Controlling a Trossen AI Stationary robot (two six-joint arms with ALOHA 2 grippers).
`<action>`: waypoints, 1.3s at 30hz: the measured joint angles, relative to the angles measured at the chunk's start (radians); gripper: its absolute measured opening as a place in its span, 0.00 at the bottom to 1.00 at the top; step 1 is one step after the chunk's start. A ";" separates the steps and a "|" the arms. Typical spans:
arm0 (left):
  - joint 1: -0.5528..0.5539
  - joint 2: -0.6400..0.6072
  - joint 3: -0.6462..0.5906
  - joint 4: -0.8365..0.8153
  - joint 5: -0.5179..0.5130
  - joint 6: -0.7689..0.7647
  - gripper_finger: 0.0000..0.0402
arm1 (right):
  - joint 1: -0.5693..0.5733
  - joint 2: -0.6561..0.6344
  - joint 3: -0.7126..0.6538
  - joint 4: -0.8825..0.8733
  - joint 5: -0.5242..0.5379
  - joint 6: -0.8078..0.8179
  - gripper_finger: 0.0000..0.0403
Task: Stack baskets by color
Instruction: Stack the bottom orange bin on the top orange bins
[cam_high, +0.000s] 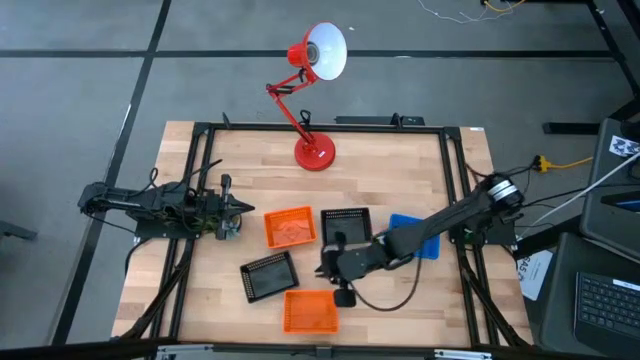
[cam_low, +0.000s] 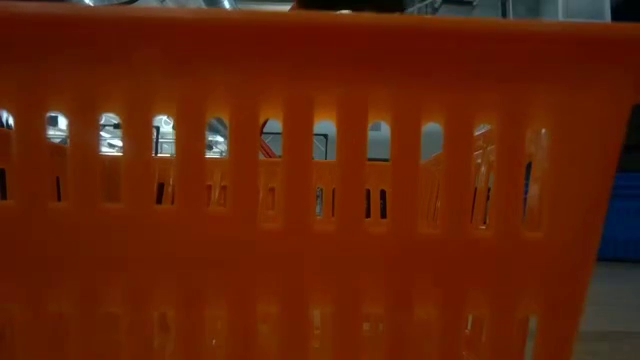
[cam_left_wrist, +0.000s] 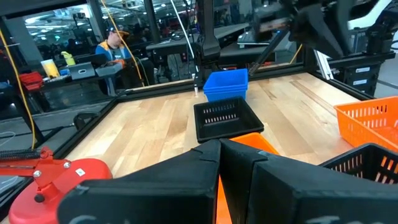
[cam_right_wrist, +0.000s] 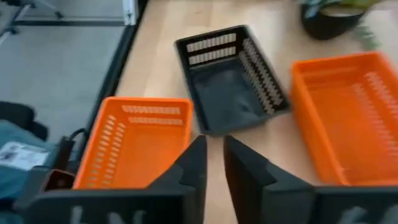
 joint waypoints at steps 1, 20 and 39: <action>0.000 0.000 0.000 0.000 0.000 0.000 0.00 | -0.004 0.019 0.022 -0.005 -0.024 -0.003 0.16; 0.000 0.000 0.000 0.009 0.001 -0.243 0.00 | -0.060 0.237 0.254 -0.248 -0.232 -0.048 0.39; 0.000 0.000 0.000 -0.006 -0.007 -0.210 0.00 | 0.005 0.374 0.252 -0.282 -0.174 0.111 0.35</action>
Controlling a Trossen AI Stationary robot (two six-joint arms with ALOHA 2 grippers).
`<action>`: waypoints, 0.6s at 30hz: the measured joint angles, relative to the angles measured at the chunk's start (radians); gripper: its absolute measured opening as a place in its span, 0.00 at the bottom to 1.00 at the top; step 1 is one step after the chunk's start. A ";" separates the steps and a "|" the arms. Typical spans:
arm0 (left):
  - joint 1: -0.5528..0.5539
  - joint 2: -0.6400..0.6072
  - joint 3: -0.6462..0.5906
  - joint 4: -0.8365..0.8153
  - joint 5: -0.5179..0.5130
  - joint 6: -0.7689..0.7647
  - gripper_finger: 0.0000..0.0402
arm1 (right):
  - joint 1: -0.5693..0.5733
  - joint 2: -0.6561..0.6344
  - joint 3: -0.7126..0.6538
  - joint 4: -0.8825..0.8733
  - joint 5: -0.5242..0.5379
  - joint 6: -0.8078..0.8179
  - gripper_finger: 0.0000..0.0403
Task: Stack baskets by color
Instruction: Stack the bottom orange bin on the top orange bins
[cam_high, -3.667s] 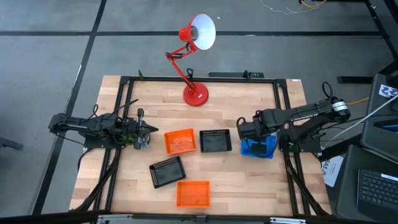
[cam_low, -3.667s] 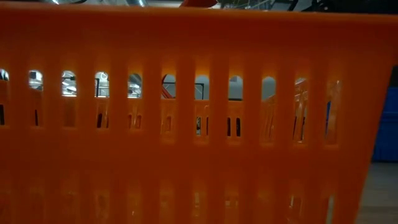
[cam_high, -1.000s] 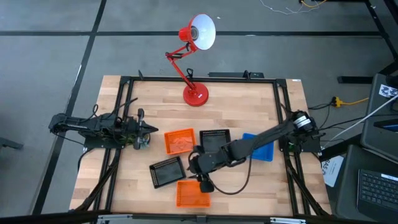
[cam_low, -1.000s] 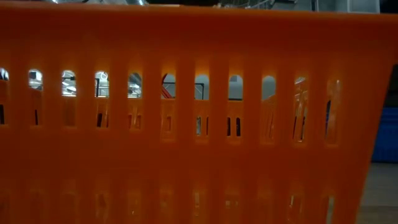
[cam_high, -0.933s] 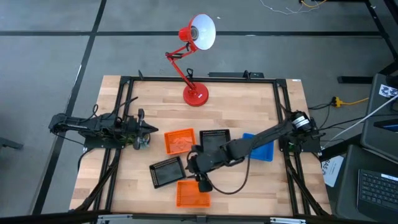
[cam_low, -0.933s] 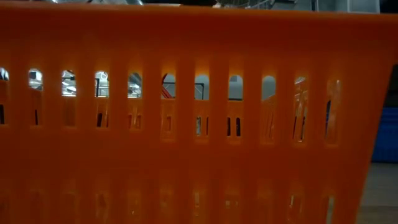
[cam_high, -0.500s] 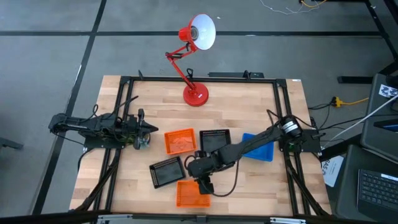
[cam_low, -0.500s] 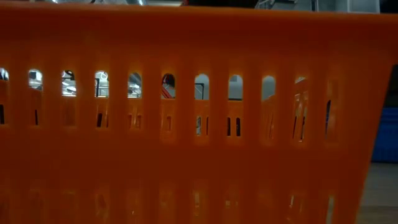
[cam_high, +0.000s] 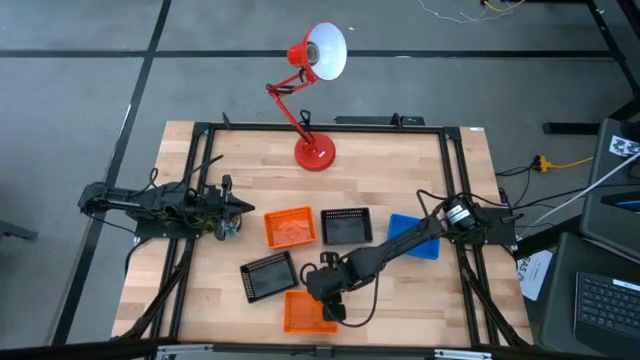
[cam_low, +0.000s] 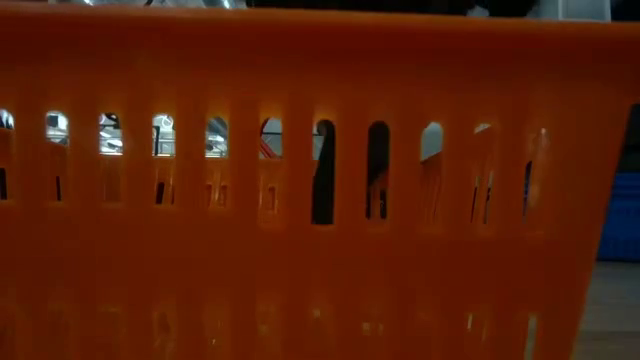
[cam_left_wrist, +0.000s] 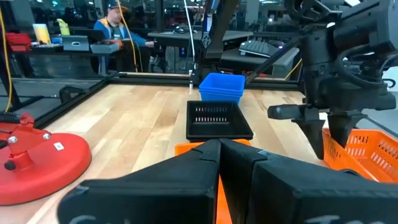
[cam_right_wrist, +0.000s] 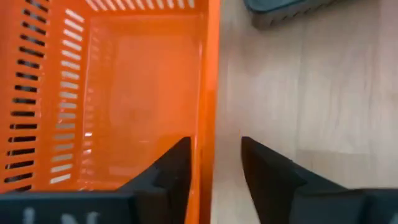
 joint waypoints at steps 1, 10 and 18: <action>0.000 0.000 0.000 0.000 0.000 0.000 0.00 | 0.002 0.000 0.000 -0.003 0.005 0.010 0.32; 0.000 0.000 0.000 -0.002 0.000 -0.001 0.00 | 0.038 -0.040 0.073 -0.160 -0.038 0.046 0.01; 0.000 0.000 0.000 -0.003 0.000 -0.001 0.00 | 0.023 -0.060 0.380 -0.567 0.314 -0.142 0.01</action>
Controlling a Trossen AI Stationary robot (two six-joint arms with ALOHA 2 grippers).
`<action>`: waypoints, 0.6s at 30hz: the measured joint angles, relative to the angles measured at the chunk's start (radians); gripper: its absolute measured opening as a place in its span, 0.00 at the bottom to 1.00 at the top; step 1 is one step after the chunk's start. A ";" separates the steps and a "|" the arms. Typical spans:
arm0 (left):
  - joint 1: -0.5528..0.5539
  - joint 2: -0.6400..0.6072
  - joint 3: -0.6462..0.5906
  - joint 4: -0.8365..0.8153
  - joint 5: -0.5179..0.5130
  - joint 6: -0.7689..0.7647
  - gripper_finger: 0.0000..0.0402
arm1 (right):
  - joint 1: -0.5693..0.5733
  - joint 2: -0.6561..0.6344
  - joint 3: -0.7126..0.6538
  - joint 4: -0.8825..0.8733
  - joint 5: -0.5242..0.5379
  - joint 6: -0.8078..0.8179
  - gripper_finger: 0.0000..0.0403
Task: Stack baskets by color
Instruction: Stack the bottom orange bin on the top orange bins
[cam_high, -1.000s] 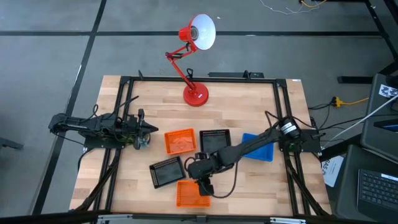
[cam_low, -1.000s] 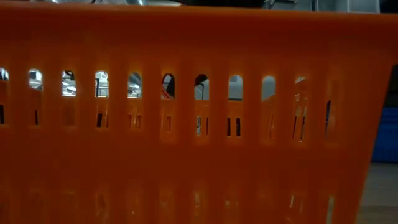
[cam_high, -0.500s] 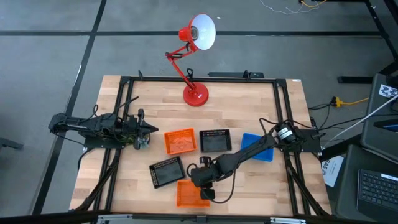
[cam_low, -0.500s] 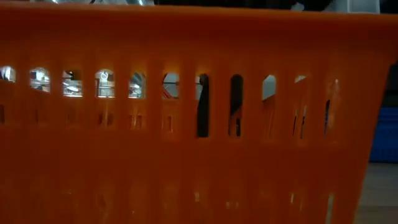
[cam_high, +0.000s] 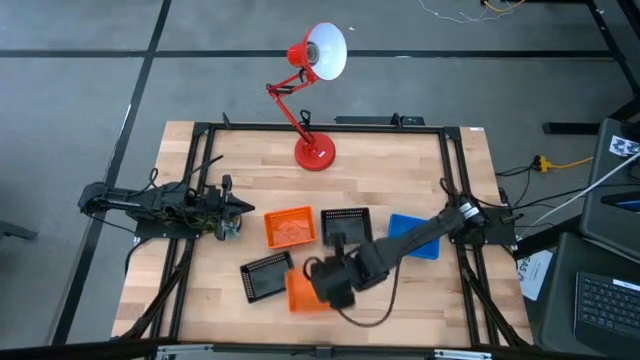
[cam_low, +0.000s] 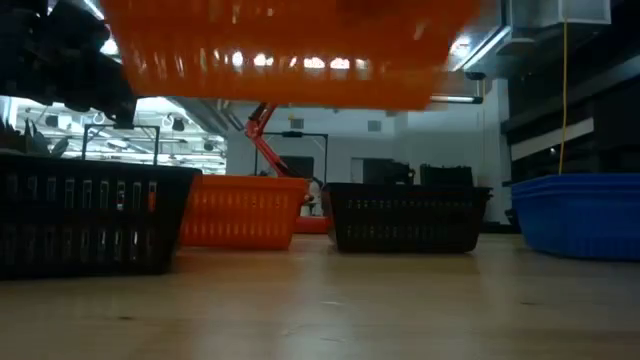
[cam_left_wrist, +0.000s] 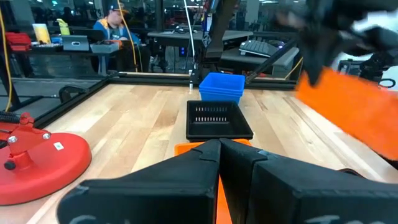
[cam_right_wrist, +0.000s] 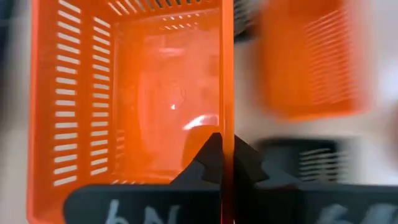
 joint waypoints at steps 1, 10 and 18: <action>0.000 0.000 0.000 0.000 0.000 0.000 0.00 | -0.018 0.000 0.026 -0.009 0.052 -0.049 0.01; 0.000 0.000 0.000 0.000 0.000 0.001 0.00 | -0.312 0.001 0.111 0.200 0.024 -0.510 0.00; 0.000 0.000 0.000 0.000 0.000 0.009 0.00 | -0.501 0.010 0.032 0.223 -0.375 -0.540 0.00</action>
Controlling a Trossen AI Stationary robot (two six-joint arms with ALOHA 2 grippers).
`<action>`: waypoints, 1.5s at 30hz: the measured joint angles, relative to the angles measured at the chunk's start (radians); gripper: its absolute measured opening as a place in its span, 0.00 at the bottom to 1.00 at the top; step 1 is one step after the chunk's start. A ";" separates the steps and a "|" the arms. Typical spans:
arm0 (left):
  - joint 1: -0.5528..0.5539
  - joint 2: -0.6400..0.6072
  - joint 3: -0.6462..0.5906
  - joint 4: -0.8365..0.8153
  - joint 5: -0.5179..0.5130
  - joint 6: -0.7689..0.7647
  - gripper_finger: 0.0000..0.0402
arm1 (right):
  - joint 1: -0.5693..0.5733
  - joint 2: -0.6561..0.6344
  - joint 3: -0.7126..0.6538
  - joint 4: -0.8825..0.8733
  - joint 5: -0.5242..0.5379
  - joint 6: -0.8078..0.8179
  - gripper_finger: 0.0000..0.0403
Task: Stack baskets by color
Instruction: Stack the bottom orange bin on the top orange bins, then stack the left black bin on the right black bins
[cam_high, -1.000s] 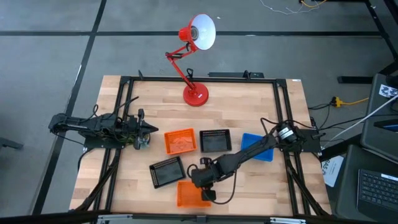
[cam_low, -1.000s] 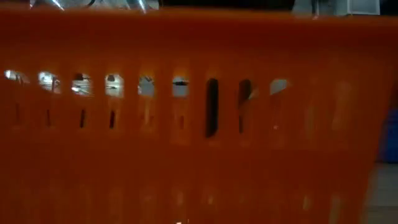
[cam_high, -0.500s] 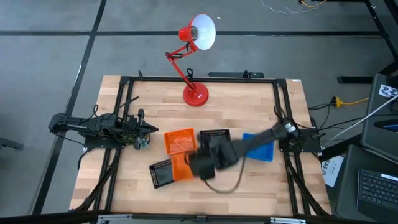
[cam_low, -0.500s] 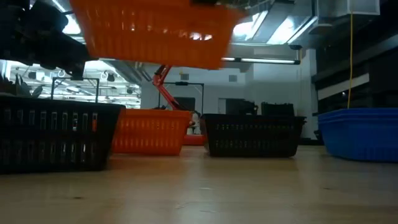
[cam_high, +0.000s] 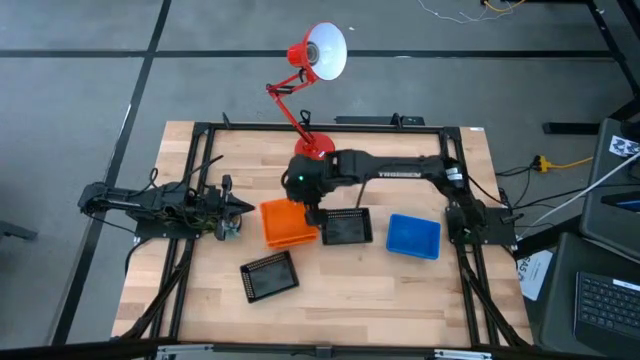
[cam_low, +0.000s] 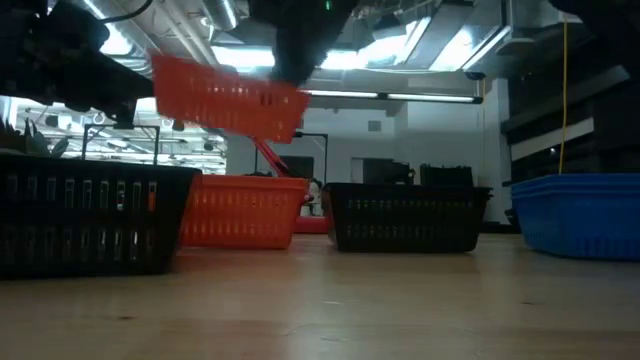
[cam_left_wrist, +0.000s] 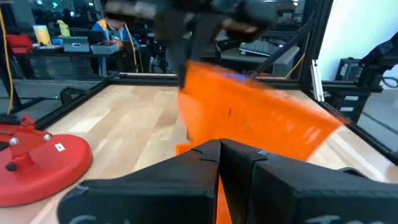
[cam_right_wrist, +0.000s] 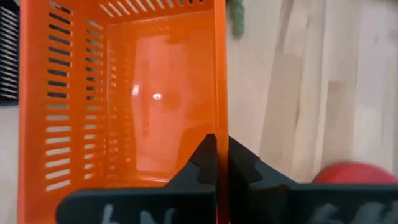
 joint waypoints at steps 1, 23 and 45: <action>0.000 0.000 0.000 0.000 0.000 0.013 0.00 | -0.008 0.000 -0.014 0.006 -0.001 0.001 0.00; 0.000 0.000 0.000 0.000 0.000 0.044 0.00 | -0.013 0.000 -0.162 0.124 -0.081 -0.004 0.17; 0.000 0.000 0.000 0.000 0.000 0.044 0.00 | 0.275 0.000 -0.152 0.406 -0.119 0.074 0.25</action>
